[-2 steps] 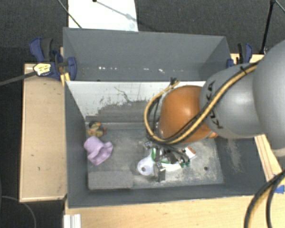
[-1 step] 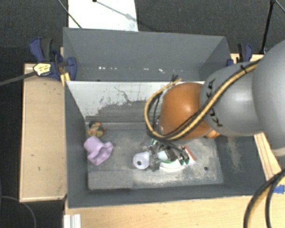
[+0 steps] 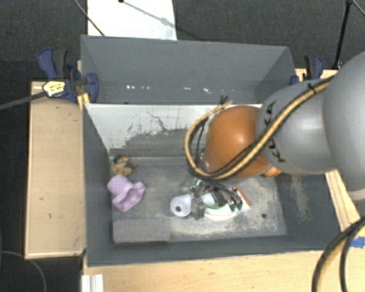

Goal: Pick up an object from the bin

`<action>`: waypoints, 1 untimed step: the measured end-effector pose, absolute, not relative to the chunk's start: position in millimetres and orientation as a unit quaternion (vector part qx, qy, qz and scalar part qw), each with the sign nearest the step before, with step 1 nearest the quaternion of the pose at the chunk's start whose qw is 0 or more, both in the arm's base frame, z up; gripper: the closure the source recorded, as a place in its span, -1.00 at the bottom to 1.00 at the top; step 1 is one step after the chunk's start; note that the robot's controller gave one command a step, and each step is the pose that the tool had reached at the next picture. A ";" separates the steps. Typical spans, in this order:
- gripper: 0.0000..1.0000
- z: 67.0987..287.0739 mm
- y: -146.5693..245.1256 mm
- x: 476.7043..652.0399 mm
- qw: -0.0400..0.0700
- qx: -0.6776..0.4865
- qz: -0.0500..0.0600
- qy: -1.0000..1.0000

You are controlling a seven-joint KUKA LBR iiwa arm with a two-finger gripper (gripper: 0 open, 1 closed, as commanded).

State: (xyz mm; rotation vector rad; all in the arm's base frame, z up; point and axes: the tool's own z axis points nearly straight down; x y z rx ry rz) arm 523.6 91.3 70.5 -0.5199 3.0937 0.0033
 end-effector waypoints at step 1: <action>1.00 71.5 91.4 523.5 0.002 -0.165 0.001 0.986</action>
Offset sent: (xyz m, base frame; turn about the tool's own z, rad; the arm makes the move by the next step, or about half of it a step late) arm 0.0000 0.0001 0.0003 0.0000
